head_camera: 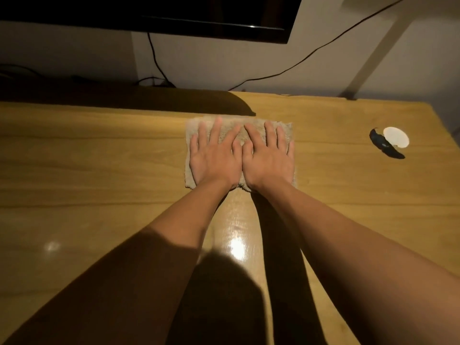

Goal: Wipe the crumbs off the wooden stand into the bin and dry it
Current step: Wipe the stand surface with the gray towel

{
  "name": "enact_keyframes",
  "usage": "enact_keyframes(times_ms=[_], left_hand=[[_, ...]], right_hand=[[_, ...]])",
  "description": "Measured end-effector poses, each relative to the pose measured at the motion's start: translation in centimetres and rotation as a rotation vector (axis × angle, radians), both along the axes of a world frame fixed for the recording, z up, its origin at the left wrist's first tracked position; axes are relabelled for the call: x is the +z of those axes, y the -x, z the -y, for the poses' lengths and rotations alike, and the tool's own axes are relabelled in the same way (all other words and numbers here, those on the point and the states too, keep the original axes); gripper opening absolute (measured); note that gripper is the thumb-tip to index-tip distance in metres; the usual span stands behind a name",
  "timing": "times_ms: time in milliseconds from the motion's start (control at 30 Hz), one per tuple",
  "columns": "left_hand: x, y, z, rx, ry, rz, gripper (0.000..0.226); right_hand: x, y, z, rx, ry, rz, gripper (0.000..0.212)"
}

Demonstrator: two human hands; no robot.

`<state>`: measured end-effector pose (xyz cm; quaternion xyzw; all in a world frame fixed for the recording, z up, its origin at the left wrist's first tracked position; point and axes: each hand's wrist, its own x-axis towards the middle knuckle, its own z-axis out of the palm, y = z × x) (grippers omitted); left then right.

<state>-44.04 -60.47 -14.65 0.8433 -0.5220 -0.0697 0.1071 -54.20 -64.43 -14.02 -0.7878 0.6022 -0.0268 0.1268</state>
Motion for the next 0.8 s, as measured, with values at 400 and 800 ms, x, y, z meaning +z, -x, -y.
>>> enact_keyframes(times_ms=[400,800], left_hand=[[1.0,-2.1,10.5,0.007,-0.155,0.164,0.039],[0.5,3.9,2.7,0.025,0.013,0.034,0.052]], right_hand=[[0.3,-2.5,10.6,0.046,0.069,-0.008,0.056],[0.9,3.8,3.0,0.093,-0.006,-0.012,0.052]])
